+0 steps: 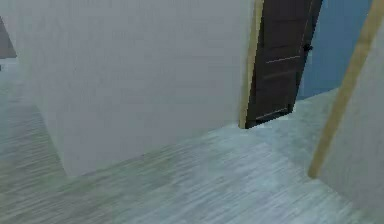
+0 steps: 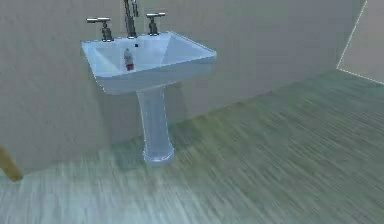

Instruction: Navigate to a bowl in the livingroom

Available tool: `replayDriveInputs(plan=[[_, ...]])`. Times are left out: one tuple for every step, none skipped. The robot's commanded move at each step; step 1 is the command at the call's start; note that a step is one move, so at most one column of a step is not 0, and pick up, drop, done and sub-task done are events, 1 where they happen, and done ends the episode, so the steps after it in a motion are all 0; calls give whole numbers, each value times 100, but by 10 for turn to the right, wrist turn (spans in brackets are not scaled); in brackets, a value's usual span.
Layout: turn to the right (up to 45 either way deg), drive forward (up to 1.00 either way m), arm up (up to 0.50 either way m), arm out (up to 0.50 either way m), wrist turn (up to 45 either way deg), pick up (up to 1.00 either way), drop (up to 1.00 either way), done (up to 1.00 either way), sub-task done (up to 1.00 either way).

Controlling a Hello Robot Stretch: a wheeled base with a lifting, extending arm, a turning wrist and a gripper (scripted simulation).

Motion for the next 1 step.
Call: replayDriveInputs(plan=[[-450,0,0,0,0,0,0,0,0]])
